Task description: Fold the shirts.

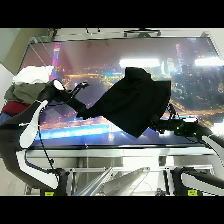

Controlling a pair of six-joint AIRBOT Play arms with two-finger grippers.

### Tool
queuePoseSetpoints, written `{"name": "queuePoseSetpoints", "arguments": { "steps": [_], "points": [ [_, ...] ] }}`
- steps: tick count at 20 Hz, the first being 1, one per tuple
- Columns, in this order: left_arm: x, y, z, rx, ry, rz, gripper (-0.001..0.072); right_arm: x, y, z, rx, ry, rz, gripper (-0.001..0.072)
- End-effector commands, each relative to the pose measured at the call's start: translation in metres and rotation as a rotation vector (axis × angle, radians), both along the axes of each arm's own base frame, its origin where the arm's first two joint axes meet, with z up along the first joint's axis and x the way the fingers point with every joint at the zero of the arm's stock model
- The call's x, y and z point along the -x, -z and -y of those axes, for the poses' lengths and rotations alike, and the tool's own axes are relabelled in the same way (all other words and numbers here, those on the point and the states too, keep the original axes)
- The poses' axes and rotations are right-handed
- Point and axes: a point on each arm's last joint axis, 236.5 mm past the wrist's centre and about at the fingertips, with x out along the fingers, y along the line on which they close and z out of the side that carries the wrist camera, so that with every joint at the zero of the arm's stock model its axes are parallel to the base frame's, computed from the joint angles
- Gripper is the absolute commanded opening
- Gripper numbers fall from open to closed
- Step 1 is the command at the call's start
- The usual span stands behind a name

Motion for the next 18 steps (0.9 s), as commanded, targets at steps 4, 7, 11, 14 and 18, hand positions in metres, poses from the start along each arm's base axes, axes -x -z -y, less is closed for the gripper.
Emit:
{"name": "queuePoseSetpoints", "arguments": {
  "steps": [4,7,11,14,18],
  "points": [
    [0.003,-0.016,0.005,0.017,-0.037,-0.053,0.0030,0.000,-0.034,-0.013,-0.089,-0.068,0.051,0.0020],
    [-0.020,-0.092,0.038,0.272,-0.095,-0.028,0.0030,-0.018,-0.108,-0.006,-0.156,-0.126,0.223,0.0020],
    [-0.037,-0.285,0.056,0.853,-0.152,0.137,0.0029,-0.036,-0.296,0.036,-0.196,-0.173,0.682,0.0021],
    [0.001,-0.465,0.010,1.368,-0.131,0.350,0.0025,-0.009,-0.462,0.070,-0.193,-0.149,1.103,0.0021],
    [0.113,-0.626,-0.050,1.759,-0.038,0.687,0.0024,0.066,-0.611,0.069,-0.167,-0.154,1.537,0.0021]
  ]
}}
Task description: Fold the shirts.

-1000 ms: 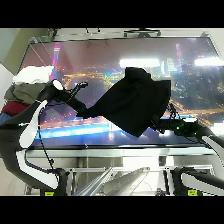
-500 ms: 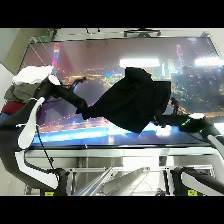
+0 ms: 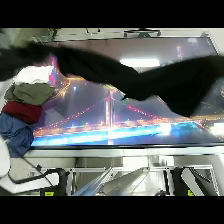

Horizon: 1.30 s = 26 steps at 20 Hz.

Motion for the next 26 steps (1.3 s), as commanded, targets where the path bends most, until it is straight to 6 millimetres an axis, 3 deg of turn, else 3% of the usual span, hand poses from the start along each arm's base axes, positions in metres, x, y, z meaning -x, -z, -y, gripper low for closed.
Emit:
{"name": "queuePoseSetpoints", "arguments": {
  "steps": [1,3,5,8,9,12,16,20,23,26],
  "points": [
    [0.112,-0.142,-0.051,0.350,-0.056,0.322,0.0024,0.082,-0.122,-0.020,0.031,0.004,0.379,0.0020],
    [0.134,-0.166,-0.052,0.316,-0.226,0.392,0.0024,0.093,-0.143,-0.029,0.089,0.057,0.449,0.0020],
    [0.132,-0.169,-0.051,0.215,-0.410,0.421,0.0025,0.089,-0.139,-0.033,0.138,0.084,0.430,0.0020],
    [0.094,-0.138,-0.041,-0.006,-0.603,0.371,0.0025,0.047,-0.085,-0.017,0.294,0.219,0.207,0.0020],
    [0.072,-0.119,-0.032,-0.089,-0.633,0.340,0.0025,0.034,-0.064,-0.015,0.330,0.232,0.136,0.0020],
    [-0.013,-0.040,-0.002,-0.320,-0.653,0.210,0.0025,-0.018,0.017,-0.006,0.401,0.267,-0.073,0.0019],
    [-0.134,0.120,0.031,-0.632,-0.638,-0.001,0.0025,-0.104,0.167,0.031,0.438,0.382,-0.382,0.0019],
    [-0.214,0.255,0.014,-0.733,-0.632,-0.207,0.0025,-0.167,0.316,0.059,0.391,0.404,-0.671,0.0020],
    [-0.250,0.318,0.006,-0.756,-0.561,-0.292,0.0025,-0.200,0.397,0.058,0.278,0.377,-0.785,0.0020],
    [-0.268,0.337,0.014,-0.735,-0.496,-0.312,0.0022,-0.223,0.430,0.058,0.186,0.370,-0.799,0.0020]
  ]
}}
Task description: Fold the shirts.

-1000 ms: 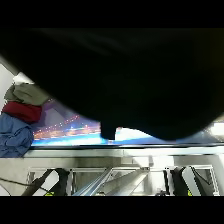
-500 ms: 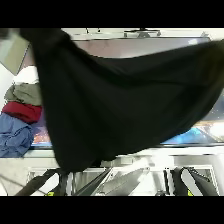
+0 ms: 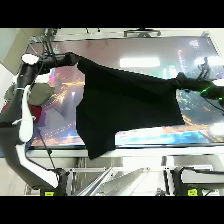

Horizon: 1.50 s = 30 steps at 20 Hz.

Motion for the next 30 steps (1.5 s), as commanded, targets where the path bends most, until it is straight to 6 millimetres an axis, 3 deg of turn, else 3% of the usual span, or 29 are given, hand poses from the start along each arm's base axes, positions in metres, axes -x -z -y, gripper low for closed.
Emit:
{"name": "queuePoseSetpoints", "arguments": {
  "steps": [1,2,3,4,5,6,7,8,9,10,11,13,17,21,24,26,30],
  "points": [
    [-0.020,0.040,0.004,0.013,0.054,-0.066,0.0024,-0.029,0.050,0.004,-0.060,0.036,-0.001,0.0021],
    [-0.020,0.037,0.003,0.016,0.063,-0.066,0.0036,-0.032,0.047,0.005,-0.046,0.029,0.016,0.0029],
    [-0.019,0.030,0.001,0.016,0.066,-0.058,0.0284,-0.036,0.039,0.008,-0.033,0.019,0.042,0.0032],
    [-0.017,0.023,-0.005,0.016,0.061,-0.051,0.0510,-0.039,0.026,0.013,-0.031,0.011,0.070,0.0185],
    [-0.013,0.012,-0.013,0.019,0.054,-0.048,0.0712,-0.040,0.012,0.019,-0.039,0.003,0.094,0.0436],
    [-0.003,0.001,-0.023,0.023,0.061,-0.060,0.0713,-0.041,-0.002,0.029,-0.050,0.001,0.116,0.0586],
    [0.010,-0.010,-0.033,0.035,0.072,-0.091,0.0712,-0.040,-0.014,0.039,-0.071,0.006,0.128,0.0630],
    [0.024,-0.020,-0.044,0.042,0.078,-0.124,0.0711,-0.037,-0.024,0.049,-0.095,0.007,0.139,0.0629],
    [0.040,-0.027,-0.056,0.058,0.083,-0.179,0.0711,-0.029,-0.031,0.060,-0.117,-0.009,0.143,0.0570],
    [0.057,-0.031,-0.069,0.072,0.085,-0.235,0.0711,-0.019,-0.036,0.072,-0.141,-0.017,0.142,0.0467],
    [0.073,-0.030,-0.079,0.090,0.084,-0.300,0.0710,-0.009,-0.038,0.085,-0.162,-0.022,0.136,0.0459],
    [0.115,-0.006,-0.098,0.094,0.081,-0.489,0.0692,0.021,-0.032,0.114,-0.170,-0.037,0.093,0.0460],
    [0.195,0.085,-0.120,0.014,-0.018,-0.815,0.0692,0.073,0.004,0.153,-0.109,-0.043,-0.080,0.0460],
    [0.253,0.168,-0.101,0.053,-0.055,-1.002,0.0691,0.078,0.008,0.155,-0.095,-0.051,-0.093,0.0460],
    [0.291,0.209,-0.085,0.082,-0.026,-1.127,0.0692,0.080,0.007,0.152,-0.101,-0.067,-0.095,0.0461],
    [0.297,0.219,-0.076,0.132,-0.018,-1.144,0.0692,0.083,0.006,0.148,-0.109,-0.088,-0.096,0.0461],
    [0.283,0.209,-0.049,0.295,0.022,-1.058,0.0690,0.087,0.009,0.146,-0.106,-0.104,-0.113,0.0463]
  ]
}}
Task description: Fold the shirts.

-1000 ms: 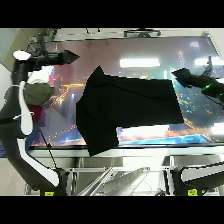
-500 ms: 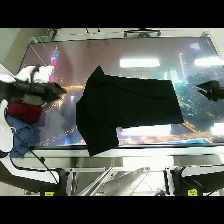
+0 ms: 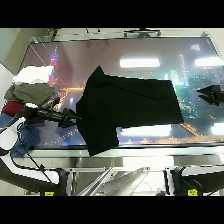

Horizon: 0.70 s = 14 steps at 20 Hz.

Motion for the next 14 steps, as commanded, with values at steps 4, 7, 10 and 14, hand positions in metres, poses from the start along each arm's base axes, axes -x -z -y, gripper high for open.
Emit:
{"name": "queuePoseSetpoints", "arguments": {
  "steps": [4,7,10,14],
  "points": [
    [0.017,0.010,0.038,0.062,0.062,0.033,0.0480,0.020,0.029,-0.004,0.037,-0.077,-0.100,0.0465],
    [0.001,0.004,0.039,0.047,0.083,0.091,0.0167,0.037,0.053,-0.009,0.050,-0.146,-0.189,0.0465],
    [-0.016,-0.010,0.037,0.051,0.089,0.136,0.0014,0.058,0.083,-0.016,0.105,-0.243,-0.302,0.0465],
    [-0.027,-0.023,0.035,0.055,0.096,0.157,0.0013,0.063,0.103,-0.053,0.051,-0.366,-0.366,0.0464]
  ]
}}
